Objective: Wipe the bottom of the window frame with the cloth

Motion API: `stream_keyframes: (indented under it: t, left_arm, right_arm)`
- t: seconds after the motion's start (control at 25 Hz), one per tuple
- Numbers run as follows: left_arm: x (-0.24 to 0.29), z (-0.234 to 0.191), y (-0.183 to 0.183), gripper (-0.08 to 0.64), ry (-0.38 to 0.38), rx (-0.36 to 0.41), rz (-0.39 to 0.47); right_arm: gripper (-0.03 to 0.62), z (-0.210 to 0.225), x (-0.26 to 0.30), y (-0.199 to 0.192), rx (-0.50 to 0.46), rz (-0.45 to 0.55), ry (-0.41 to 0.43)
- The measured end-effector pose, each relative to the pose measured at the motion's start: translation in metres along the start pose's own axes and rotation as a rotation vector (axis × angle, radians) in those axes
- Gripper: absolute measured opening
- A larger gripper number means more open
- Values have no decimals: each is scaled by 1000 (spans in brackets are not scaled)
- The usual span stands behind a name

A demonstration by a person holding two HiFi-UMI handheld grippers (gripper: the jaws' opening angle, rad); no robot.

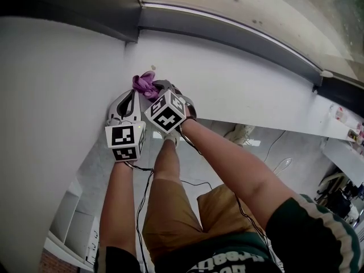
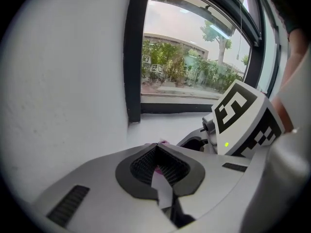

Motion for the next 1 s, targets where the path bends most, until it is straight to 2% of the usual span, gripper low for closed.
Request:
stream_keyframes:
  t: [0.12, 0.32, 1.0]
  left_arm:
    - [1, 6, 0, 3, -1, 13, -6]
    - [11, 26, 7, 3, -25, 28, -19]
    - [74, 144, 31, 3, -143, 205, -86]
  right_arm:
    - [166, 1, -1, 0, -8, 2, 7]
    - [166, 16, -13, -15, 36, -20, 8]
    - [166, 107, -84, -110, 124, -14, -82]
Point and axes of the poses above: the fingertips, and each gripper's own axes: x forward along the fingers, z to its right, y out of its top, the point moved 1 cm from there along -x, backward along the fingers, and after that the axes turned 10 degrees about -y, right-handed, at the moved point
